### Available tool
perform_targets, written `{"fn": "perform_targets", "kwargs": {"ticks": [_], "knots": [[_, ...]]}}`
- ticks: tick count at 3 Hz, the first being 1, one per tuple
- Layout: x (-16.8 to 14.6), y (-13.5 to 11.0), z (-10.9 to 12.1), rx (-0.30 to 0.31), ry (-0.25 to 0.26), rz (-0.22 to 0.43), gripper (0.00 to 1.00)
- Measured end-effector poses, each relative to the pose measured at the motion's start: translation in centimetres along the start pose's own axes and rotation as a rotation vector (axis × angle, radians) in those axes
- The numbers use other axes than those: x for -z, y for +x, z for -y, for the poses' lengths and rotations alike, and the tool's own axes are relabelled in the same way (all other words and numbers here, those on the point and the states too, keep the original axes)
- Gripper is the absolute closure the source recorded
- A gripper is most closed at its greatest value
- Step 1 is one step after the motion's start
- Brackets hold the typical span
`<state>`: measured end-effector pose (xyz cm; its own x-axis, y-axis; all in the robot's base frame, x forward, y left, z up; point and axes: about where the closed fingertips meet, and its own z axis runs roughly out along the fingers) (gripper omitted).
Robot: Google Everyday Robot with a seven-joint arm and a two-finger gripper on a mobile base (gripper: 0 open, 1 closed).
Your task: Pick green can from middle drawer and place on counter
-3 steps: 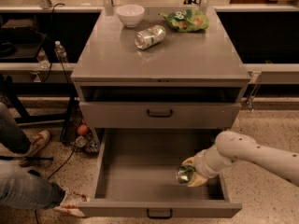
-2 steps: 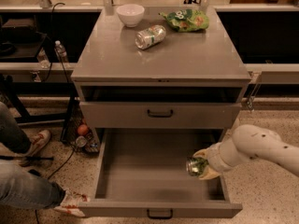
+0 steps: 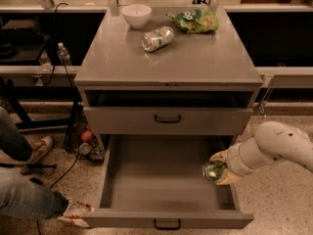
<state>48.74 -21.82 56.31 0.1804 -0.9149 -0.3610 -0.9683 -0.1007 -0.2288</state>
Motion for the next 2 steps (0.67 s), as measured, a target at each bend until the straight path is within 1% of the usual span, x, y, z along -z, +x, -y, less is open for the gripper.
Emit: {"fn": "perform_targets", "kwargs": {"ticks": [1, 2], "knots": [[3.4, -0.3, 1.6, -0.021, 0.065, 0.015, 1.00], [10.3, -1.1, 5.3, -0.045, 0.197, 0.026, 1.00]]}}
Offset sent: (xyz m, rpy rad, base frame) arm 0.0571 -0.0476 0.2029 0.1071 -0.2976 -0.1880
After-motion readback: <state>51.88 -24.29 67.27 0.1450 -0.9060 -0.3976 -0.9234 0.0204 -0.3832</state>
